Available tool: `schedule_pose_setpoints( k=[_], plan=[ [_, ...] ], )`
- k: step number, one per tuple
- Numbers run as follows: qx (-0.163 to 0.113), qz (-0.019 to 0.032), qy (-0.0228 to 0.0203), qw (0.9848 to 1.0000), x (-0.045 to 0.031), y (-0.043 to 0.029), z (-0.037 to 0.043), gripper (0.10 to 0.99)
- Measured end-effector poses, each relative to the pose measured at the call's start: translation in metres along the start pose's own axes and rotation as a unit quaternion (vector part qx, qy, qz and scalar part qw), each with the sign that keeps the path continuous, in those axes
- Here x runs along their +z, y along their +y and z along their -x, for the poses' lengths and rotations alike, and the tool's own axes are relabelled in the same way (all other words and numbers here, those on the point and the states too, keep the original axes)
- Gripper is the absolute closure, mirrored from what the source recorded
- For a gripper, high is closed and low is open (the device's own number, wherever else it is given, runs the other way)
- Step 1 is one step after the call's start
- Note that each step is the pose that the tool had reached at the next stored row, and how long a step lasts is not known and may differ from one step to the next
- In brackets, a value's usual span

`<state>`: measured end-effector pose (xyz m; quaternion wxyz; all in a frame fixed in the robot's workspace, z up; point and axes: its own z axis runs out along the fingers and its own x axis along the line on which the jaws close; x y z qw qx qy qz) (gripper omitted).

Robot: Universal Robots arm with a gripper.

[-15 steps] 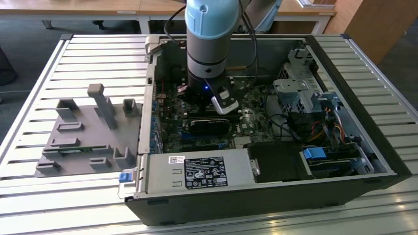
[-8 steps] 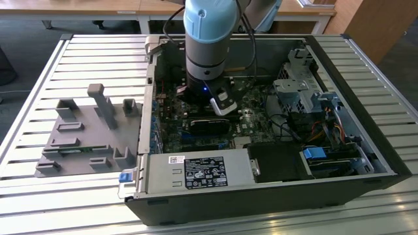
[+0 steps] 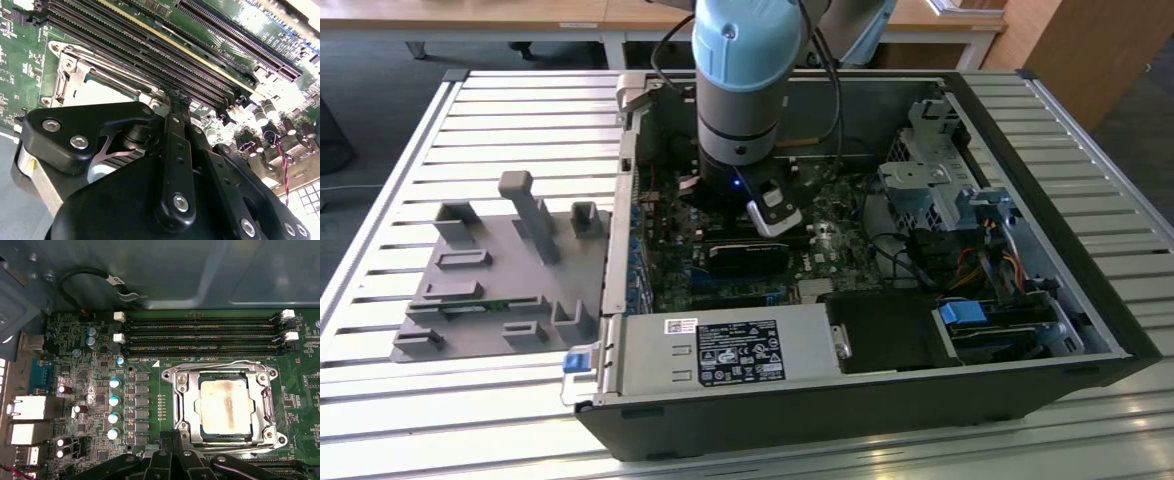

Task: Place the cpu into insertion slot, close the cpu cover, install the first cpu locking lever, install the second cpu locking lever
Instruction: 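Install the second cpu locking lever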

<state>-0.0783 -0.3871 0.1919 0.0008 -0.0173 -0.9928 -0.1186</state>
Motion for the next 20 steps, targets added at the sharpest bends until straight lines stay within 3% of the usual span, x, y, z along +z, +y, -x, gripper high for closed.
schedule_pose_setpoints(
  k=[20],
  plan=[
    [0.001,-0.0007,-0.0002,1.0000,-0.0169,0.0041,-0.0002,0.980]
  ],
)
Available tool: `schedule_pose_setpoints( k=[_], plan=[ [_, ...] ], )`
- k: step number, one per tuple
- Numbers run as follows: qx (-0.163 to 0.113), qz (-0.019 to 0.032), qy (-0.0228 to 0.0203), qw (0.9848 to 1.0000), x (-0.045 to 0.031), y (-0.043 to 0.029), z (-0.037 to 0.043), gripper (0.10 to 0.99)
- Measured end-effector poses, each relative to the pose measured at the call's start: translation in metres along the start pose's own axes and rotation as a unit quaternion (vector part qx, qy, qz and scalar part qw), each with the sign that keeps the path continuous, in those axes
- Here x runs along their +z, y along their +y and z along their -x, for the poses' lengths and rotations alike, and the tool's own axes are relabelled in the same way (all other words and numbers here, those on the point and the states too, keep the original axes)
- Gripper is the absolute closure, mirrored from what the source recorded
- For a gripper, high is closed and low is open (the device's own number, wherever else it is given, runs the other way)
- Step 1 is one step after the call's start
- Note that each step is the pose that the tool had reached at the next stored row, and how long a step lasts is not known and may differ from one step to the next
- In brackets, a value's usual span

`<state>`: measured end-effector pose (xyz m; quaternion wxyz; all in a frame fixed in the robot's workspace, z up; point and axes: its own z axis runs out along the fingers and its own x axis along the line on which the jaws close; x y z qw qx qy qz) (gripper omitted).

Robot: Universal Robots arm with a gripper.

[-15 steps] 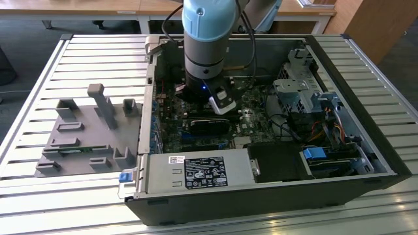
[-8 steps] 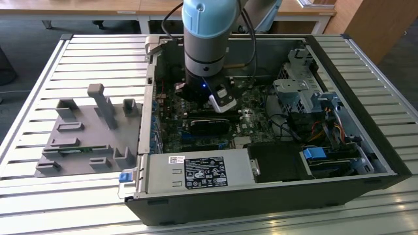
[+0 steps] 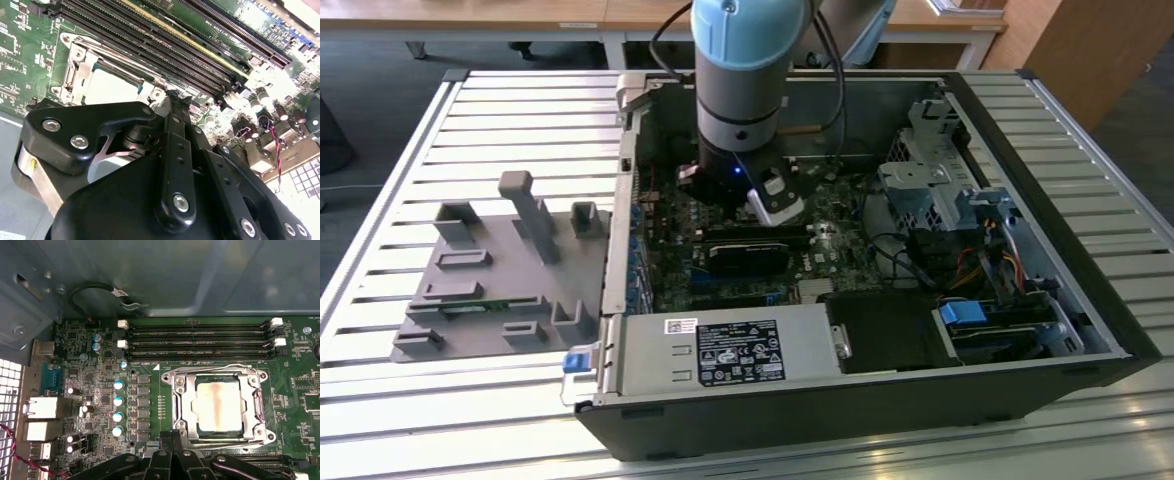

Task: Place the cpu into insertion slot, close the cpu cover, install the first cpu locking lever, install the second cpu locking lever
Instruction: 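Install the second cpu locking lever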

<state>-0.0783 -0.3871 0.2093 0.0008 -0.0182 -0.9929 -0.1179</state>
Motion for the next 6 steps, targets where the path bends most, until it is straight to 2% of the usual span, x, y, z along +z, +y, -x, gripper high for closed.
schedule_pose_setpoints(
  k=[6],
  plan=[
    [0.001,-0.0018,-0.0003,1.0000,-0.0071,0.0018,0.0000,0.980]
  ],
)
